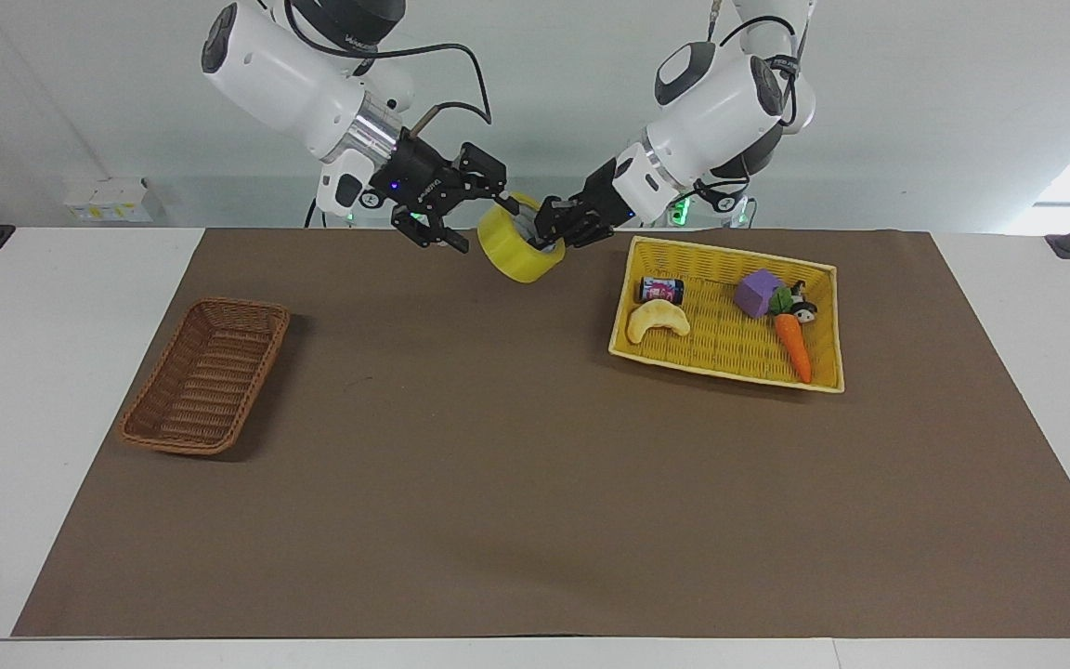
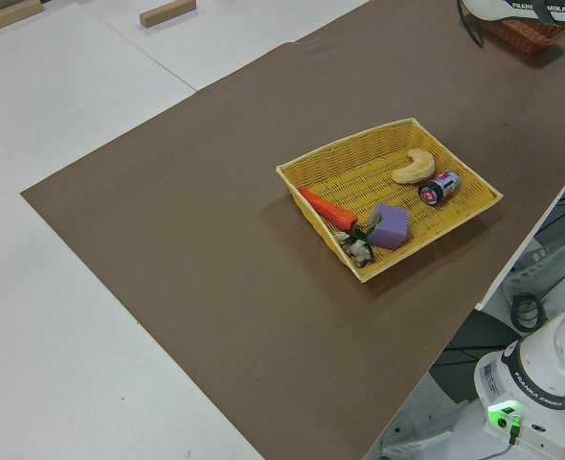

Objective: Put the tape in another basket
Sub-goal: 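Reach the right gripper to the tape roll held by the left gripper, then grasp the tape with the right gripper while the left gripper releases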

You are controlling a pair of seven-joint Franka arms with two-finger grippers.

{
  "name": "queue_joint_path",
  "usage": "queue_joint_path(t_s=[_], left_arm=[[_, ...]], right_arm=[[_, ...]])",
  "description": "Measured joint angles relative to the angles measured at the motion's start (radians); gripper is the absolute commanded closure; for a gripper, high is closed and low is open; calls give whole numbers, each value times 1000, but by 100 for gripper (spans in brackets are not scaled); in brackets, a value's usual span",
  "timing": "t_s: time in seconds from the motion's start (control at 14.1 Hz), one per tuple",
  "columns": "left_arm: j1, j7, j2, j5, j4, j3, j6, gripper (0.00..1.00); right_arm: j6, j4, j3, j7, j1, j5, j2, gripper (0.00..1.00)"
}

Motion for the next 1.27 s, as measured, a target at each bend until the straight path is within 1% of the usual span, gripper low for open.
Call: queue_joint_path(t_s=[0.14, 0.21, 0.28, 0.57, 0.71, 1.06, 1.13, 1.27], left_arm=[[0, 0, 0, 0, 0, 0, 0, 100], [0, 0, 0, 0, 0, 0, 0, 100], [0, 0, -1, 0, 0, 1, 0, 100], [0, 0, -2, 0, 0, 2, -3, 100], [0, 2, -3, -1, 3, 0, -8, 0], [1, 3, -5, -11, 4, 0, -7, 0], [7, 1, -5, -43, 2, 4, -4, 0], [42, 7, -16, -166, -8, 9, -1, 0]], right_arm=[[7, -4, 0, -1, 12, 0, -1, 53], [8, -5, 0, -1, 19, 0, -1, 82], [10, -7, 0, -1, 22, -6, -2, 100], [7, -9, -2, 4, 21, -5, -2, 100], [-14, 1, -5, 13, 18, -5, 1, 100], [-54, 26, -12, 30, -18, -9, 2, 100], [-54, 27, -13, 29, -22, -13, 2, 100], [-54, 27, -15, 20, -35, -22, 2, 100]])
